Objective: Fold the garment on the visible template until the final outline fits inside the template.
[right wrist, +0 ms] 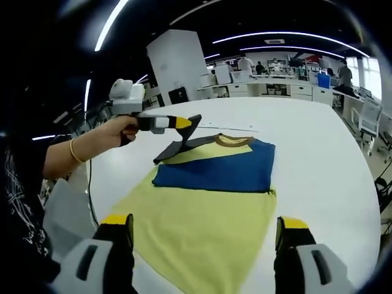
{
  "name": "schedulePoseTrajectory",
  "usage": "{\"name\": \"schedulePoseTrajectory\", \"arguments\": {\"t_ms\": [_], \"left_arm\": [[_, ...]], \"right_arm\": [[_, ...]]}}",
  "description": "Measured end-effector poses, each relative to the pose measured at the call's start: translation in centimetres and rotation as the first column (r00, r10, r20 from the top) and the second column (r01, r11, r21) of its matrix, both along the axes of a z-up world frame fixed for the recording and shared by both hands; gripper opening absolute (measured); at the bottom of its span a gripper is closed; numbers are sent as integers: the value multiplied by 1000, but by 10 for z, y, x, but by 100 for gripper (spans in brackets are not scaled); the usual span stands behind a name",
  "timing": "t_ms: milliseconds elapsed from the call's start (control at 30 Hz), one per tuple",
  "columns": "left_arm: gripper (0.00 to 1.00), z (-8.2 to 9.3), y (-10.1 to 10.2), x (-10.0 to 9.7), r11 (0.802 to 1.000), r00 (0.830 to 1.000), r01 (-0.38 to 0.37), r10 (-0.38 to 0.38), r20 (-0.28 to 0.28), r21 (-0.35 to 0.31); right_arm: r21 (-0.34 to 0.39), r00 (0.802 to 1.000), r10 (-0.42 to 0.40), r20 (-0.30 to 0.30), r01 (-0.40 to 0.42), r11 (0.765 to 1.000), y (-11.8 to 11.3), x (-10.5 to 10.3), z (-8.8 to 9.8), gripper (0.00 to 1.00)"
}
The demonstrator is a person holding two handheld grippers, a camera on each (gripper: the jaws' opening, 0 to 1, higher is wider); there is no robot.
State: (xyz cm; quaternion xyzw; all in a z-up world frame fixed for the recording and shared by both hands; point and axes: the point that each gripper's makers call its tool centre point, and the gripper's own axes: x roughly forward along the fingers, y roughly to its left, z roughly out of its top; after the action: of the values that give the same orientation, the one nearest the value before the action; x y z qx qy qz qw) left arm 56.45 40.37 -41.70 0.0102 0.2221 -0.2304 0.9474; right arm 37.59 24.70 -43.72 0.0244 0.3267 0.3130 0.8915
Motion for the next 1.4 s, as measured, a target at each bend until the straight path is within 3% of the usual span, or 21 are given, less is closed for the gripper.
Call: {"name": "schedulePoseTrajectory", "arguments": {"t_ms": [567,867,1267,1400], "left_arm": [[1,2,-57,-14,990,991,132,-133,-5,-57],[1,2,-94,-32,965,968,252,-251,24,-66],[1,-17,-121,-55,942,946,321,-323,-9,-103],[1,-26,-128,-60,937,939,339,-342,-26,-87]], "right_arm": [[-4,1000,-1,-18,1,1000,2,-3,-6,96],[-1,1000,-12,-23,12,1000,0,-3,-5,96],[-5,999,-18,-40,18,1000,-3,-6,-11,96],[-5,999,-22,-49,22,1000,-4,-8,-14,96]]}}
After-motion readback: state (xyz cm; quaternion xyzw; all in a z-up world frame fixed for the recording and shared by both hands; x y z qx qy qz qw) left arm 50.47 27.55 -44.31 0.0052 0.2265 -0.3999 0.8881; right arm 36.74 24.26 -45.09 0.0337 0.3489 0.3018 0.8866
